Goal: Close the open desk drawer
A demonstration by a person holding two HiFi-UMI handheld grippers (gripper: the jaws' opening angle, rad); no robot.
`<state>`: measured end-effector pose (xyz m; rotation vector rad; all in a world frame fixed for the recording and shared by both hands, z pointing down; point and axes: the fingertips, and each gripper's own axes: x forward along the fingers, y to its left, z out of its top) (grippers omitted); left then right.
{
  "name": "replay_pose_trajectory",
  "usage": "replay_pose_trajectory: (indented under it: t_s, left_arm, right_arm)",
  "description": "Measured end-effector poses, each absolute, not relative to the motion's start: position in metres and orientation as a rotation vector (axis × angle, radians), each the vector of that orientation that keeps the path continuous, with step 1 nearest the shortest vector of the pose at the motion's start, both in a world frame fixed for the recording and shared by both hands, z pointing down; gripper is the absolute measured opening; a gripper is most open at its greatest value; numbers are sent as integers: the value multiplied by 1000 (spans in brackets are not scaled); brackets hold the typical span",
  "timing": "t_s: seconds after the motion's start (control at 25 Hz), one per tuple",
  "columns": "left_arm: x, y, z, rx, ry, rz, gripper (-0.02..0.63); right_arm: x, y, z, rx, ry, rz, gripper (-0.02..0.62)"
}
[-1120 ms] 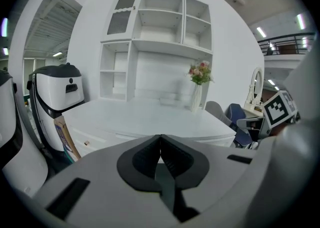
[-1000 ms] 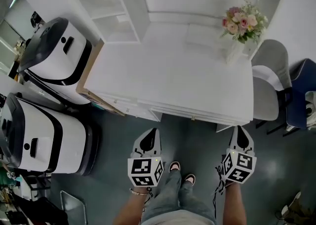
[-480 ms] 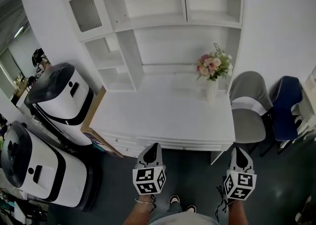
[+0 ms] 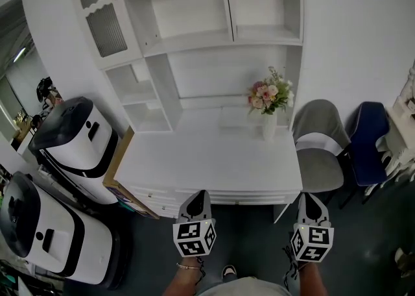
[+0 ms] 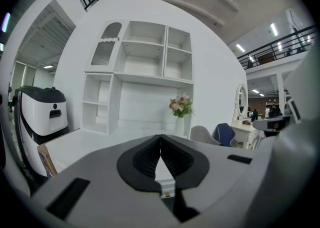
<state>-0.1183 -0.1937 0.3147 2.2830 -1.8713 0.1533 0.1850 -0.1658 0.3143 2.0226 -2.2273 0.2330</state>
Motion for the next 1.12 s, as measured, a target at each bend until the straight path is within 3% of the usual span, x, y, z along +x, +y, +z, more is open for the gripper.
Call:
replay_pose_trajectory:
  t_s: [1.12]
  left_arm:
    - [-116,-181,325,2276,-1850,167,18]
  right_arm:
    - [178,-152,323,1988,-2225,271,5]
